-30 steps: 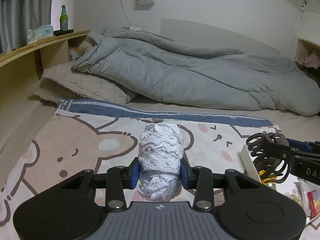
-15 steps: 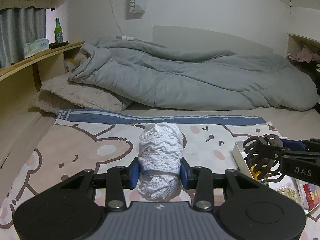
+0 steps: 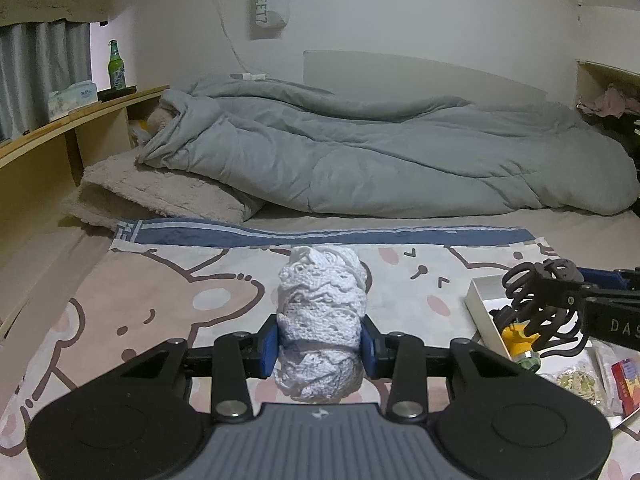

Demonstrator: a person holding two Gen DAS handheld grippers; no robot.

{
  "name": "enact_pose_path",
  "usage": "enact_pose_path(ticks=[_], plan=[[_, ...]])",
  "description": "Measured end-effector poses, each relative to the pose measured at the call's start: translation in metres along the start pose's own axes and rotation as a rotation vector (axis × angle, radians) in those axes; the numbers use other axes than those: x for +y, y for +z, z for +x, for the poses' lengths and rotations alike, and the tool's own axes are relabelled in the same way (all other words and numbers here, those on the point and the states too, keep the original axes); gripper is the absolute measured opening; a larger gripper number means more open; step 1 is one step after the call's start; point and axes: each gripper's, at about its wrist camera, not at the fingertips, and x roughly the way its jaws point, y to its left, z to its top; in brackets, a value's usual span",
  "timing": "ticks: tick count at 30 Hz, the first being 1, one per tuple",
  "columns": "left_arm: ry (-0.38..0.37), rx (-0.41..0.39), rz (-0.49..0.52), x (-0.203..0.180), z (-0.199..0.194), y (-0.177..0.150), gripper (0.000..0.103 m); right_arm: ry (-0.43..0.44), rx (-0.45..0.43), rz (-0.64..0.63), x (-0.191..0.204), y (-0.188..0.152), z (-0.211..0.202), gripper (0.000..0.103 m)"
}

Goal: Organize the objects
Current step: 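Lift and carry the claw clip with the right gripper while the left carries the scrunchie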

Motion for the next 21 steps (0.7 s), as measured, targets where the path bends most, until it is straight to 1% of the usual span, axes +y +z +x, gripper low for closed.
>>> enact_pose_path(ticks=[12, 21], plan=[[-0.065, -0.005, -0.003, -0.032, 0.009, 0.007, 0.041, -0.037, -0.01, 0.01, -0.023, 0.0, -0.004, 0.044], [-0.119, -0.003, 0.015, -0.064, 0.019, 0.011, 0.041, -0.07, -0.016, 0.017, -0.052, -0.001, -0.013, 0.044]])
